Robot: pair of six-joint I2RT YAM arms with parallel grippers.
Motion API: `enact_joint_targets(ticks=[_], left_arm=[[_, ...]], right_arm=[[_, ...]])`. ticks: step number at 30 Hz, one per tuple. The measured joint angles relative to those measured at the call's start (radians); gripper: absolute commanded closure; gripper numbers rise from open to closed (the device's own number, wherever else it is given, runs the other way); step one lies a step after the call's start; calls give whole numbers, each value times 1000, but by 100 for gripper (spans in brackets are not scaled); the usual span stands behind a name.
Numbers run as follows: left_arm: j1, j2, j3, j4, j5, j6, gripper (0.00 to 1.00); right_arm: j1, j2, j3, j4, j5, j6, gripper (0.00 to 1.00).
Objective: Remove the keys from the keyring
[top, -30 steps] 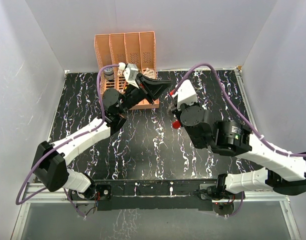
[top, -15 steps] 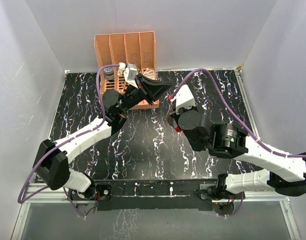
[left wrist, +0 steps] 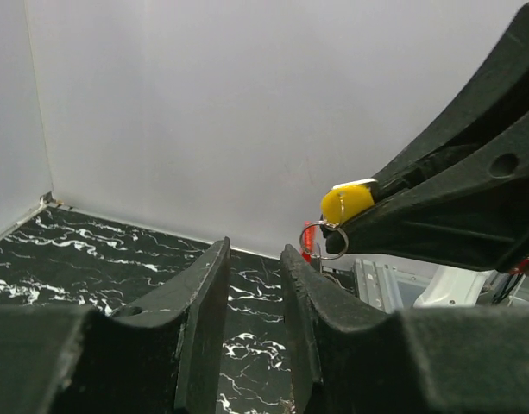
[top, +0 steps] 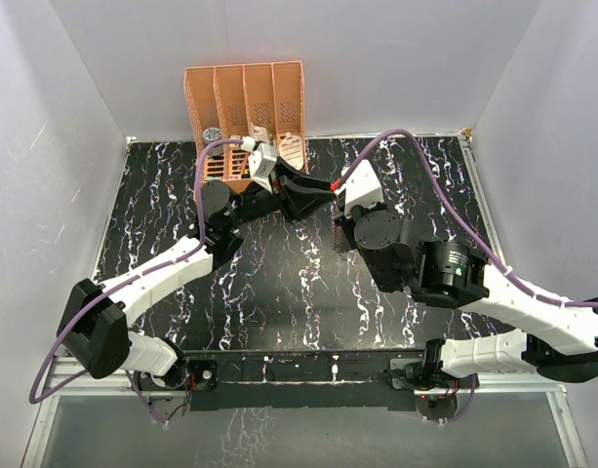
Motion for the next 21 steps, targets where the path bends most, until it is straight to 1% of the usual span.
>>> enact_joint_targets(ticks=[11,21], left_arm=[[0,-5,2,82,30,-5,68],[0,59,18,105,63,-24,66]], right_arm=[[0,-2,0,-2,-1,8,100],[0,-2,0,-2,-1,9,100]])
